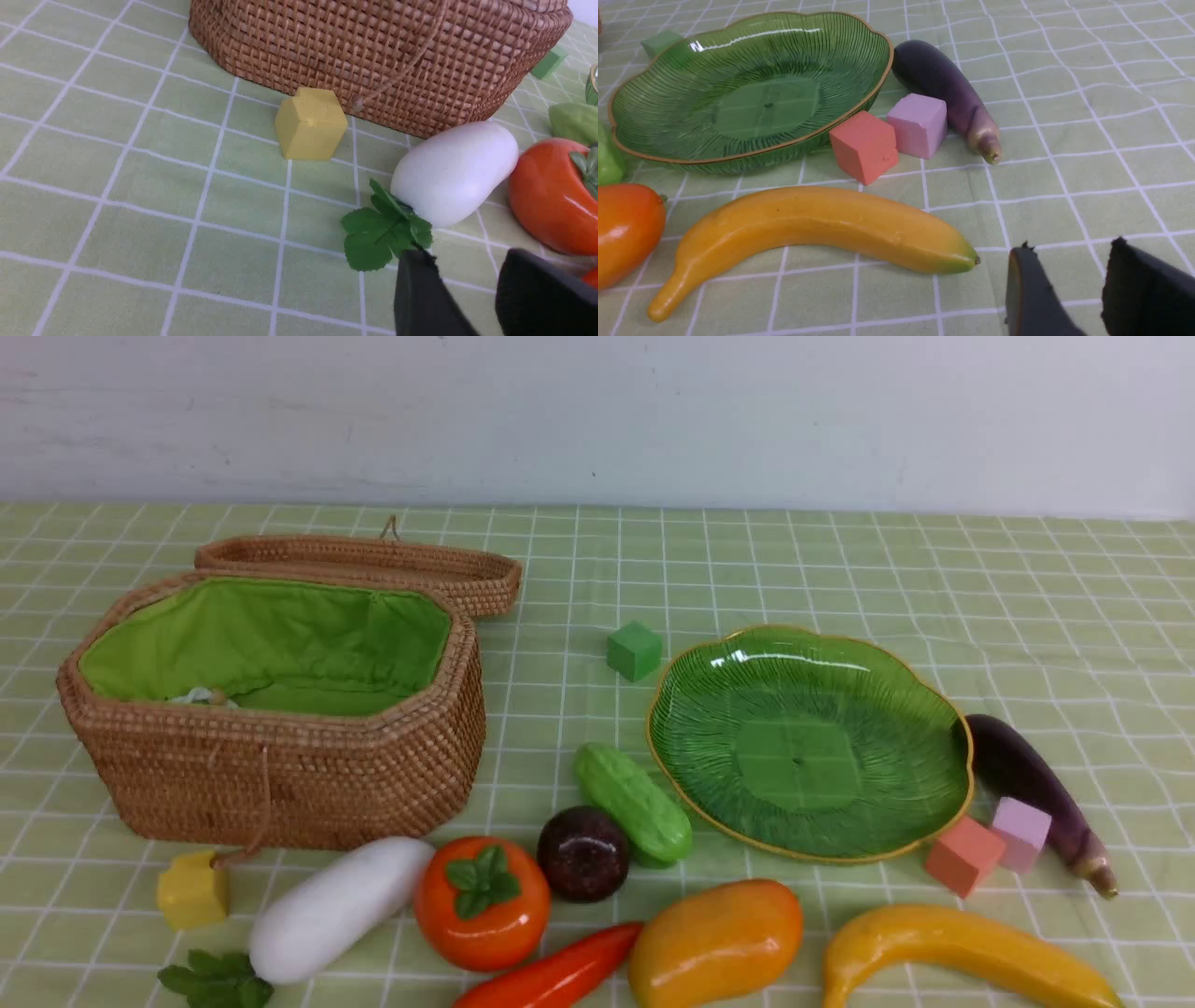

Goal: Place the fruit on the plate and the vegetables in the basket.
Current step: Take a daikon with your left arm and place it on the basket on the left.

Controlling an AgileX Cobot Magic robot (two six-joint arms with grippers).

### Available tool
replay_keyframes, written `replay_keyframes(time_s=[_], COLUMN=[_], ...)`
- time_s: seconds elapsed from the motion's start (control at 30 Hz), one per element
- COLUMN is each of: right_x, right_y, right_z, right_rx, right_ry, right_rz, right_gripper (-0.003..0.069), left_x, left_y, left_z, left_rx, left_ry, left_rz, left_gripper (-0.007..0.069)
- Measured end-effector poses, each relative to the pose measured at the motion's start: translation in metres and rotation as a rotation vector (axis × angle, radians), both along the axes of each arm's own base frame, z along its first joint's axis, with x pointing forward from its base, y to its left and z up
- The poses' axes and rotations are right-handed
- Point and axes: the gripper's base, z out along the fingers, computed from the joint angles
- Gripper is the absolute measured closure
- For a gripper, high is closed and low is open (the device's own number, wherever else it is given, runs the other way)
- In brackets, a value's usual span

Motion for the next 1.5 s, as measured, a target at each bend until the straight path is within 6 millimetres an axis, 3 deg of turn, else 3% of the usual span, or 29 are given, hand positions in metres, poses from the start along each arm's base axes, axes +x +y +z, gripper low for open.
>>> replay_keyframes(time_s=[0.9,1.03,1.17,1.23,1.43,1.5], right_x=[0.000,0.000,0.000,0.000,0.000,0.000], right_y=[0.000,0.000,0.000,0.000,0.000,0.000], right_z=[0.000,0.000,0.000,0.000,0.000,0.000], right_rx=[0.001,0.001,0.001,0.001,0.001,0.001], right_ry=[0.000,0.000,0.000,0.000,0.000,0.000], right_rz=[0.000,0.000,0.000,0.000,0.000,0.000], right_gripper=[0.0419,0.0419,0.0419,0.0419,0.0419,0.0419], left_x=[0.001,0.003,0.004,0.004,0.005,0.004], left_y=[0.000,-0.002,-0.004,-0.002,0.008,0.006], left_z=[0.003,0.012,0.022,0.026,0.039,0.041], left_rx=[-0.011,-0.204,-0.654,-0.745,-0.790,-0.733], left_ry=[-0.031,-0.108,-0.157,-0.192,-0.365,-0.354], left_rz=[0.005,0.034,0.092,0.111,0.164,0.145], left_gripper=[0.0387,0.0387,0.0387,0.0387,0.0434,0.0577])
